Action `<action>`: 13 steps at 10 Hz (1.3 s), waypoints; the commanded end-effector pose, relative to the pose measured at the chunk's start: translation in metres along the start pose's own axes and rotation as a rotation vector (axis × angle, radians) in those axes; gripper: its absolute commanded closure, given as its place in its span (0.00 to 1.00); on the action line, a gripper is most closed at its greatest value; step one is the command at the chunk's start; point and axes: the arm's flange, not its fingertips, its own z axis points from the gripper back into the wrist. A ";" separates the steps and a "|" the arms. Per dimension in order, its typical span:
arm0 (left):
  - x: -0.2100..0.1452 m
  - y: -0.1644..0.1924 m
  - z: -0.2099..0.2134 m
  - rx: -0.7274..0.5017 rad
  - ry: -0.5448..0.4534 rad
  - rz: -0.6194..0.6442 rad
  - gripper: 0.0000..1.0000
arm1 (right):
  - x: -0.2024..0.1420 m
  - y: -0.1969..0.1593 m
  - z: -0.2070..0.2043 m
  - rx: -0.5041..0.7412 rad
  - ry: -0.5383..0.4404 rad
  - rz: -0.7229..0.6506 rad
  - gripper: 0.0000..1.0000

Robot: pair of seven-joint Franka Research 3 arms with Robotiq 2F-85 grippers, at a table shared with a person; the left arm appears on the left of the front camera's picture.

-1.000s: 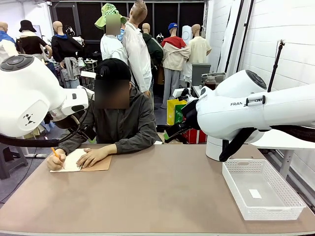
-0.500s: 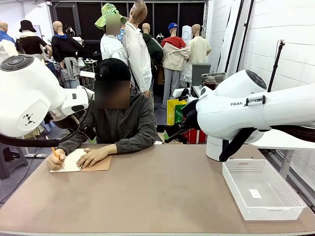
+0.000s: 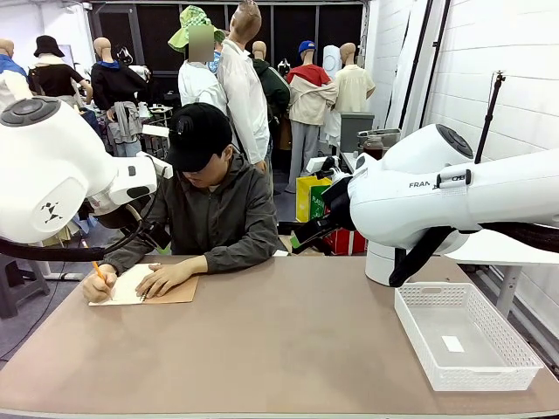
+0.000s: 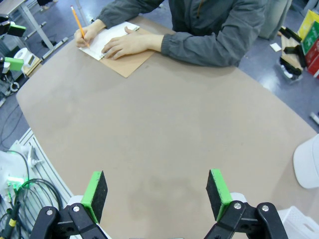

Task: Sort the paper based on its condition.
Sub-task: If a person hands you a paper, place it in the Organizing basket , and if it's crumpled, put it in the Trash can.

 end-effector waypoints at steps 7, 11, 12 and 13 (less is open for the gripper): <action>-0.001 0.002 0.000 -0.004 0.004 -0.010 0.00 | 0.002 -0.001 0.000 0.003 0.012 -0.008 0.00; -0.001 0.002 0.000 -0.004 0.004 -0.010 0.00 | 0.002 -0.001 0.000 0.003 0.012 -0.008 0.00; -0.001 0.002 0.000 -0.004 0.004 -0.010 0.00 | 0.002 -0.001 0.000 0.003 0.012 -0.008 0.00; -0.001 0.002 0.000 -0.004 0.004 -0.010 0.00 | 0.002 -0.001 0.000 0.003 0.012 -0.008 0.00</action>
